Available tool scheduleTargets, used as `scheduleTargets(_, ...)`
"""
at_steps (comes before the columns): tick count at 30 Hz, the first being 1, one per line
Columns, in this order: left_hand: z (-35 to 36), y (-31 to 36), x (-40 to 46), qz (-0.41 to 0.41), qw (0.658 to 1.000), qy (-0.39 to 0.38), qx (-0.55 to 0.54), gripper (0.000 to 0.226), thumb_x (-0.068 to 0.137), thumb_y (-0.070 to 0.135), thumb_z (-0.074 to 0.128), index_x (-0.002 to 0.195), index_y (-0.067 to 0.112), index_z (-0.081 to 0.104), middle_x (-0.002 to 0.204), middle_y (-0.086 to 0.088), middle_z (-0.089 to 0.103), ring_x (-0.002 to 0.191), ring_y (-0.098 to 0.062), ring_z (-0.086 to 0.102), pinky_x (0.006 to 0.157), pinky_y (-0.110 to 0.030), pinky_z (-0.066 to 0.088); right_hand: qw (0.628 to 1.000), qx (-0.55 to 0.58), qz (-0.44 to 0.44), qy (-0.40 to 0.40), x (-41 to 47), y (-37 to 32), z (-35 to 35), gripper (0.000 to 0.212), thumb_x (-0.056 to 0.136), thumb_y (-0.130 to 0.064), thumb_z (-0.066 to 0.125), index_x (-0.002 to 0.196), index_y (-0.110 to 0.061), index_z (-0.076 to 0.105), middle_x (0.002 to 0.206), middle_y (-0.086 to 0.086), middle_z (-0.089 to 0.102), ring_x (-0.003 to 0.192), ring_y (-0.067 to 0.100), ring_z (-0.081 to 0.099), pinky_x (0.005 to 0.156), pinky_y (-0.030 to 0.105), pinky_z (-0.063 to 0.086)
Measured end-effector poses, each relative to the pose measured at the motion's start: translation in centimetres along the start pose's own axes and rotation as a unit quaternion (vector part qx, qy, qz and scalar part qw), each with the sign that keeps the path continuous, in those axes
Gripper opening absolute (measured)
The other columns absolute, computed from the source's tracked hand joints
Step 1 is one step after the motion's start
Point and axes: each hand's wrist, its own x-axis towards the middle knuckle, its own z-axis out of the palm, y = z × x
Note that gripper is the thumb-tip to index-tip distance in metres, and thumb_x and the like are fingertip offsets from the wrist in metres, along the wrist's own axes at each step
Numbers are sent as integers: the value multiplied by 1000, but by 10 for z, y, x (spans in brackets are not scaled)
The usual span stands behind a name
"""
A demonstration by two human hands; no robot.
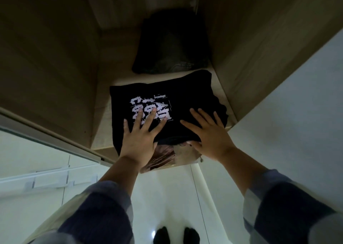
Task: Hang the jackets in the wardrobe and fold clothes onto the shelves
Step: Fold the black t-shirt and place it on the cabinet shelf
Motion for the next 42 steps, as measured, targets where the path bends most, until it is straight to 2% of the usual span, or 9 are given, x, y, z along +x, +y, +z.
scheduleTargets(4,-12,-1,2,-6,999,-29,-17,72,96,35,43,148,45,-6,159,8,-17,146,-29,-15,115,-61,10,1000,23,10,-1,4,-1,-3,65,83,-34,67,142,-36,40,157,4,27,145,29,22,114,56,17)
scheduleTargets(9,-3,-2,0,14,999,-33,0,73,86,70,20,148,44,-9,158,4,-22,145,-34,-16,111,-67,10,992,110,36,47,8,-1,-4,46,75,-12,75,119,-23,66,142,6,51,133,32,44,105,58,37)
scheduleTargets(13,-5,-4,2,15,999,-44,23,66,97,48,38,147,48,-6,158,4,-21,146,-35,-14,111,-66,15,986,160,27,25,10,6,-10,39,88,-7,61,124,-22,64,148,2,43,140,25,35,112,51,30)
scheduleTargets(18,-15,-3,6,15,997,-75,16,70,99,24,41,148,47,-4,158,6,-21,146,-35,-14,113,-63,13,985,145,68,64,15,-3,-14,36,84,5,59,114,-12,67,133,9,54,117,30,54,88,43,53)
scheduleTargets(24,-22,-21,10,15,999,-46,16,85,93,3,39,147,44,-11,158,12,-20,147,-28,-11,114,-61,15,989,8,74,129,28,2,-21,37,69,2,71,100,-19,71,96,5,67,95,29,58,78,42,47)
scheduleTargets(30,-16,-37,31,-18,999,-50,-3,101,86,-13,37,143,50,-18,155,10,-29,143,-27,-26,113,-62,3,989,-43,26,140,60,1,-28,41,63,4,55,97,-12,70,67,11,68,69,31,65,70,37,47)
scheduleTargets(32,-13,-39,31,-18,999,-51,-4,102,85,-14,37,143,49,-19,153,10,-32,142,-27,-28,112,-62,-1,985,-80,15,152,62,2,-23,42,61,-2,49,96,-13,70,77,12,67,75,33,63,67,40,49)
scheduleTargets(38,-12,-46,24,-5,998,-54,-26,106,82,-14,41,137,43,-29,152,10,-36,142,-25,-29,112,-62,-2,992,-62,-54,97,25,33,-6,55,68,-11,78,119,-23,64,101,12,58,92,31,57,69,41,52)
scheduleTargets(42,-11,-42,17,-9,998,-59,-24,108,79,-17,40,140,40,-29,152,10,-35,142,-25,-28,113,-59,-3,991,-64,10,119,31,24,-13,44,56,6,71,96,-11,69,86,14,61,79,35,61,59,40,53)
